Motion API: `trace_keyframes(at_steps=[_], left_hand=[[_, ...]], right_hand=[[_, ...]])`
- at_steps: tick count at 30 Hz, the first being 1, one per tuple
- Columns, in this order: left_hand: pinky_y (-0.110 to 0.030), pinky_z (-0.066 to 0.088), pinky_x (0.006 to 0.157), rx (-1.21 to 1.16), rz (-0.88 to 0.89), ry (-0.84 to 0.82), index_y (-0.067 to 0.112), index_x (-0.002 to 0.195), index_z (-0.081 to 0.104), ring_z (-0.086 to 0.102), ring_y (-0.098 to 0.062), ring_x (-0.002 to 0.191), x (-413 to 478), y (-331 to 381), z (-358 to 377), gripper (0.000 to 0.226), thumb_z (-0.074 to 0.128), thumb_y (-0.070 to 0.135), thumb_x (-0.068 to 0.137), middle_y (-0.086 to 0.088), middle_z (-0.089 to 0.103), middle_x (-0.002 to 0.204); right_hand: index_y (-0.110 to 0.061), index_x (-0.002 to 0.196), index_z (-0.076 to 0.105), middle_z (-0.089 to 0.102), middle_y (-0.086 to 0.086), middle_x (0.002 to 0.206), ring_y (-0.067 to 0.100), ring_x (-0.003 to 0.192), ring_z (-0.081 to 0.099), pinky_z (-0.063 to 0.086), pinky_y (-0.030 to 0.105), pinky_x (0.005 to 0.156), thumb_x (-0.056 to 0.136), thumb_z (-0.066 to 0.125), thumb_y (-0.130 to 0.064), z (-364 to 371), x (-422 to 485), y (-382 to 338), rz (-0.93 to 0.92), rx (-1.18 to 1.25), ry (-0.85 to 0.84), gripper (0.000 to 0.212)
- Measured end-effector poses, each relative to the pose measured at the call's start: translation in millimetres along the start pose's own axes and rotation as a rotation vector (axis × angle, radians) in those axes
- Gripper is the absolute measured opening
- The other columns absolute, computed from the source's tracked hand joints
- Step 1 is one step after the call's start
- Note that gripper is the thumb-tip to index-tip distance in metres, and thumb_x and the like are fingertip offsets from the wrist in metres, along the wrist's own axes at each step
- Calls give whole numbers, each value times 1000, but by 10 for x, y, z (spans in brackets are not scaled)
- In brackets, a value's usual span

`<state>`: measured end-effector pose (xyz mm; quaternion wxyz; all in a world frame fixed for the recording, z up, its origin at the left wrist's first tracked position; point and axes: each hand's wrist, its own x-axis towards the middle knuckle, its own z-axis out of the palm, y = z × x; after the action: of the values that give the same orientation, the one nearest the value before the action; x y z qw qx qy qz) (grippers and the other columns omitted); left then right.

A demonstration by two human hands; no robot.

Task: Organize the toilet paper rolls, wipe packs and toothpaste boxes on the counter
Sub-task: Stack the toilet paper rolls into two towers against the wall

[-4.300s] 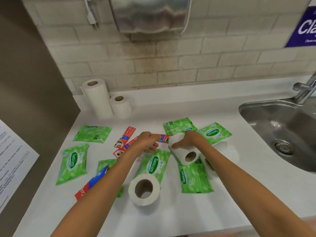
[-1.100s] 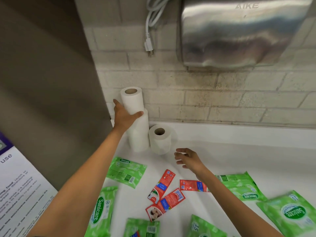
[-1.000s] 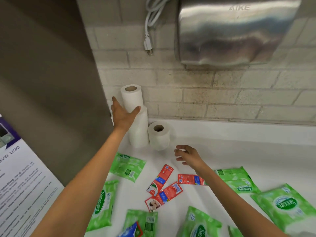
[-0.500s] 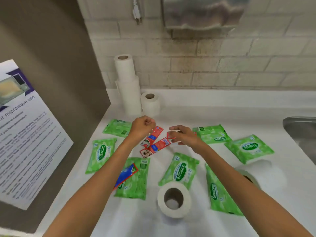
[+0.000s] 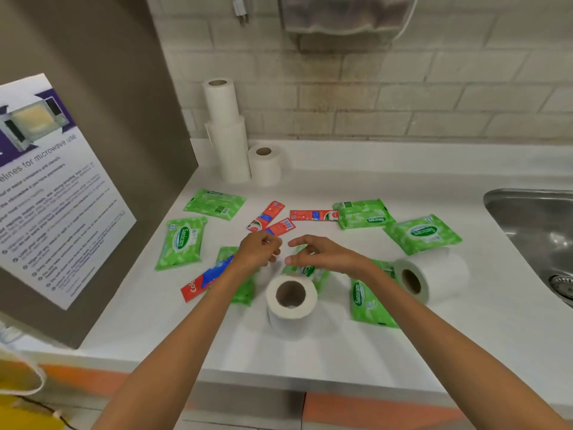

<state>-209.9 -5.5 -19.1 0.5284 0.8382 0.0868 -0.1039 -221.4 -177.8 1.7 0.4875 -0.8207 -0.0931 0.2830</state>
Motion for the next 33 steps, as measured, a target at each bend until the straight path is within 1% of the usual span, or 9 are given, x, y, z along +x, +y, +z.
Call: trace_keyframes(at_steps=[3, 7, 9, 15, 21, 23, 26, 30, 33], left_hand=[[-25, 44, 59, -53, -16, 34, 0, 105, 60, 57, -15, 62, -146, -48, 27, 26, 51, 21, 93, -11, 64, 89], [-26, 45, 62, -134, -39, 88, 6, 101, 59, 58, -16, 65, -309, -148, 59, 25, 45, 26, 95, -8, 64, 82], [-27, 45, 63, -179, -55, 123, 7, 99, 60, 57, -17, 66, -392, -204, 71, 29, 43, 30, 96, -5, 62, 76], [-31, 46, 70, -226, -110, 187, 9, 96, 60, 57, -19, 69, -615, -298, 68, 39, 35, 38, 98, -5, 62, 77], [-26, 46, 67, -315, -76, 234, 7, 109, 61, 58, -15, 74, -735, -356, 74, 35, 32, 21, 96, -7, 64, 93], [-26, 46, 71, -375, -68, 236, 10, 105, 62, 59, -17, 80, -761, -325, 57, 30, 35, 13, 93, -8, 64, 98], [-27, 47, 79, -382, 2, 177, 20, 103, 60, 58, -20, 99, -798, -282, 22, 27, 46, 8, 83, -4, 62, 103], [-26, 46, 84, -181, 125, 1, 29, 131, 39, 50, -16, 111, -755, -227, 35, 66, 66, 24, 72, 0, 51, 120], [-27, 47, 88, -89, 185, 10, 31, 140, 25, 49, -11, 112, -611, -181, 98, 88, 78, 28, 71, 9, 47, 122]], right_hand=[[-31, 131, 44, 55, 1, 116, 13, 108, 54, 43, 28, 99, 68, 77, -47, 120, -120, 105, -5, -121, -69, 72], [-31, 140, 31, 46, -7, 133, 10, 118, 45, 35, 22, 99, 56, 84, -48, 294, -243, 192, -73, -248, -89, 101], [-25, 141, 29, 46, -6, 135, 10, 118, 45, 34, 21, 97, 54, 87, -43, 361, -280, 228, -137, -299, -69, 106], [-19, 133, 38, 54, -1, 126, 15, 111, 52, 39, 24, 90, 58, 87, -30, 445, -314, 321, -232, -327, 9, 90], [-23, 124, 45, 55, -12, 108, 10, 99, 53, 40, 22, 82, 59, 85, -36, 407, -270, 361, -229, -239, 104, 78], [-23, 123, 47, 56, -11, 110, 12, 104, 55, 42, 23, 84, 59, 85, -39, 339, -248, 329, -198, -159, 143, 77], [-27, 116, 49, 57, -11, 110, 11, 102, 56, 42, 16, 74, 60, 84, -41, 193, -214, 229, -150, -45, 177, 67], [-24, 116, 51, 60, -6, 112, 14, 103, 58, 48, 20, 70, 62, 82, -42, 21, -120, 86, -111, 11, 161, 65], [-22, 122, 50, 59, -6, 115, 15, 107, 57, 49, 26, 84, 63, 82, -41, -59, -11, -7, -100, -11, 143, 70]])
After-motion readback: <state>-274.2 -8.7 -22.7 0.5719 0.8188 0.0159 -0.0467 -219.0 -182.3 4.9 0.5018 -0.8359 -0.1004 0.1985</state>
